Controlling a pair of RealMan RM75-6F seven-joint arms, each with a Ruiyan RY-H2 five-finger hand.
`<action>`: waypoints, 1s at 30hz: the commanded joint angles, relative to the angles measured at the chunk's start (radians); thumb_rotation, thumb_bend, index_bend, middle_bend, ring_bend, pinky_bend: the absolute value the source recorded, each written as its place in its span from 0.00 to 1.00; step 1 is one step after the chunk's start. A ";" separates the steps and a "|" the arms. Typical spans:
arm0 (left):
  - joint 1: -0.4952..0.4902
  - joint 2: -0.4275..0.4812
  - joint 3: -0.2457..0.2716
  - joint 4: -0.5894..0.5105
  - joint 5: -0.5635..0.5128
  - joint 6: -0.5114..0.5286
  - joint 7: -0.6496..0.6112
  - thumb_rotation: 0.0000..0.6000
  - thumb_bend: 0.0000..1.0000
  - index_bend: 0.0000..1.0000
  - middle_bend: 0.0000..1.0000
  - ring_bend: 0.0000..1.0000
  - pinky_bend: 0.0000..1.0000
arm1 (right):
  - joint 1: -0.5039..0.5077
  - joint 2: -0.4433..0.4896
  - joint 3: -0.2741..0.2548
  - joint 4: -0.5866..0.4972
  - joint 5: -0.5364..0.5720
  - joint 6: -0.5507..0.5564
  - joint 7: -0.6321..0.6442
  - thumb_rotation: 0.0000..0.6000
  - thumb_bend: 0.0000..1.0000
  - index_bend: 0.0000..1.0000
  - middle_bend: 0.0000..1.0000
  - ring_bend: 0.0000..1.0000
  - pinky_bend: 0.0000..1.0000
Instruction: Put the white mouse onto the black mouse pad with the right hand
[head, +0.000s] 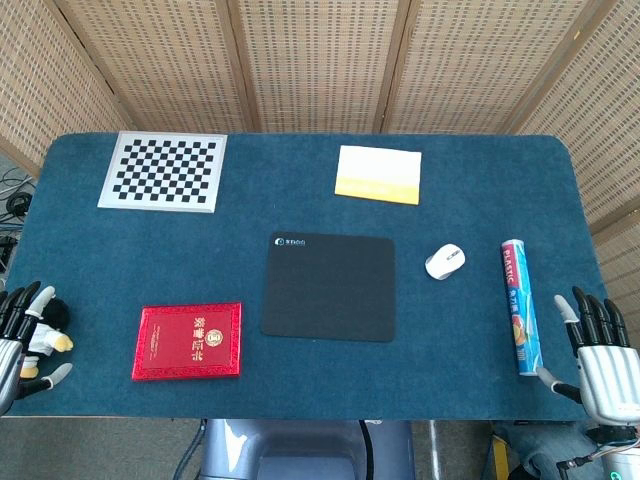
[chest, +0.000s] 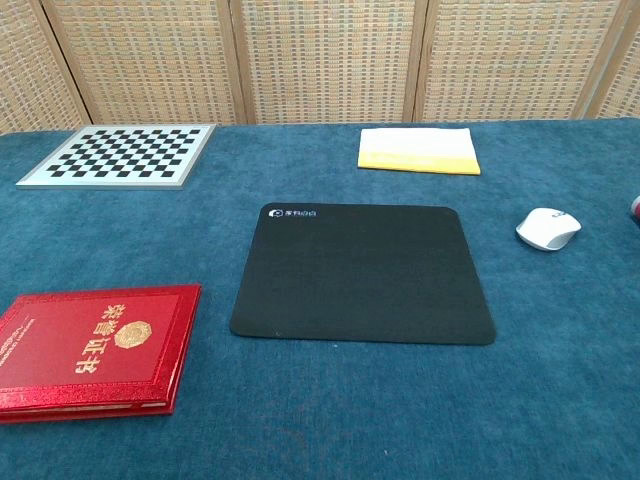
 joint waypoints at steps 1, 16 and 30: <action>0.001 0.000 -0.001 0.001 -0.001 0.001 0.000 1.00 0.00 0.00 0.00 0.00 0.00 | 0.000 0.000 -0.002 0.002 -0.001 -0.003 0.000 1.00 0.00 0.00 0.00 0.00 0.00; -0.028 -0.001 -0.026 0.009 -0.049 -0.055 -0.019 1.00 0.00 0.00 0.00 0.00 0.00 | 0.238 -0.009 0.075 0.086 0.023 -0.322 -0.002 1.00 0.00 0.00 0.00 0.00 0.00; -0.053 -0.026 -0.068 0.006 -0.170 -0.116 0.041 1.00 0.00 0.00 0.00 0.00 0.00 | 0.619 -0.255 0.038 0.689 -0.124 -0.654 0.316 1.00 0.08 0.08 0.03 0.00 0.07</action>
